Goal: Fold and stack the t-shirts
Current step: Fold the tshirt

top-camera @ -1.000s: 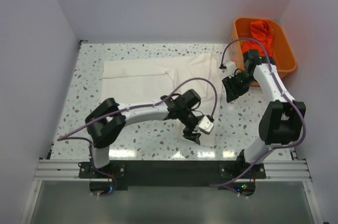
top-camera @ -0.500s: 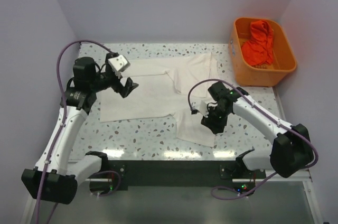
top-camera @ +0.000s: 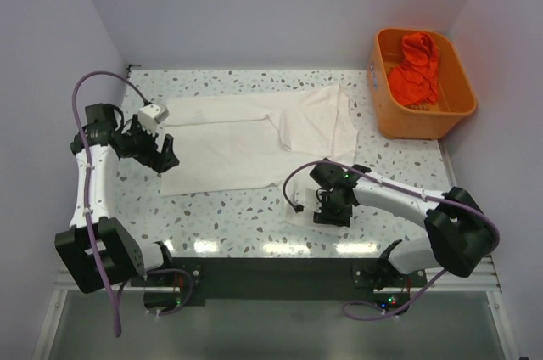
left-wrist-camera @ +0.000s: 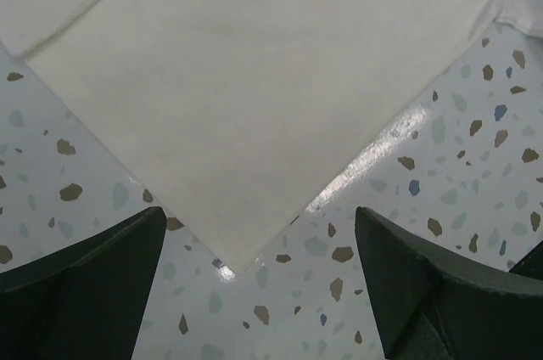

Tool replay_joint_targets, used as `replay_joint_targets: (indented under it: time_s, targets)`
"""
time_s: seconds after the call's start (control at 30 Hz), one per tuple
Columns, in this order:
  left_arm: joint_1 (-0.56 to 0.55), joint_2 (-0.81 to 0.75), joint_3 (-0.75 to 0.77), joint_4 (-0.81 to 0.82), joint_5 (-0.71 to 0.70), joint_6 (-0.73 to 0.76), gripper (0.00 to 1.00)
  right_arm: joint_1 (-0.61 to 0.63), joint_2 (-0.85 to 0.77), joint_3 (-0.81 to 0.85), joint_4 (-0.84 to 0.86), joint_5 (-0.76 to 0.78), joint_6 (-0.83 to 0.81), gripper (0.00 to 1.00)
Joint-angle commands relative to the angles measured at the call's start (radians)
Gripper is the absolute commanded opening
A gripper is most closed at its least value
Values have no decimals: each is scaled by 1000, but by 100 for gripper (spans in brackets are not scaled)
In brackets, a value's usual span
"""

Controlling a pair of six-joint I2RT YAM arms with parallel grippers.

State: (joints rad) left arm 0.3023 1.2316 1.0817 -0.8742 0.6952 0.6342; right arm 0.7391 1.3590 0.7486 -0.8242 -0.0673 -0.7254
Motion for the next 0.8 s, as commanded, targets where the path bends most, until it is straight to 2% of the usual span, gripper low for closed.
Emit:
replay_joint_targets:
  time_s: [0.0,0.17,0.27,0.3,0.37,0.4,0.43,0.47,0.5,0.57,0.77]
  targets:
    - [69,87,12,-121,38,177,98,5,46,-14,111,64,12,47]
    - [135,189,64,-190,43,286,95,28,61,-46,129,81,14,47]
    - [135,181,35,-189,18,343,93,42,75,-78,160,99,18,46]
    - [133,171,23,-198,14,425,92,43,95,-84,171,110,27,40]
    - [135,157,-32,-200,-25,493,87,43,118,-84,197,136,43,24]
    - [133,140,-51,-216,-37,616,84,43,132,-80,194,130,59,9]
    - [133,132,-89,-261,-57,695,75,42,132,-60,182,118,69,2]
    - [135,123,-109,-275,-69,766,70,42,126,-49,168,109,76,0]
    - [133,109,-130,-287,-86,888,65,42,117,-35,152,98,81,0]
    - [133,106,-175,-293,-123,979,51,40,75,9,114,75,98,0]
    - [133,178,-198,-194,-145,1159,48,-38,2,132,5,15,132,0]
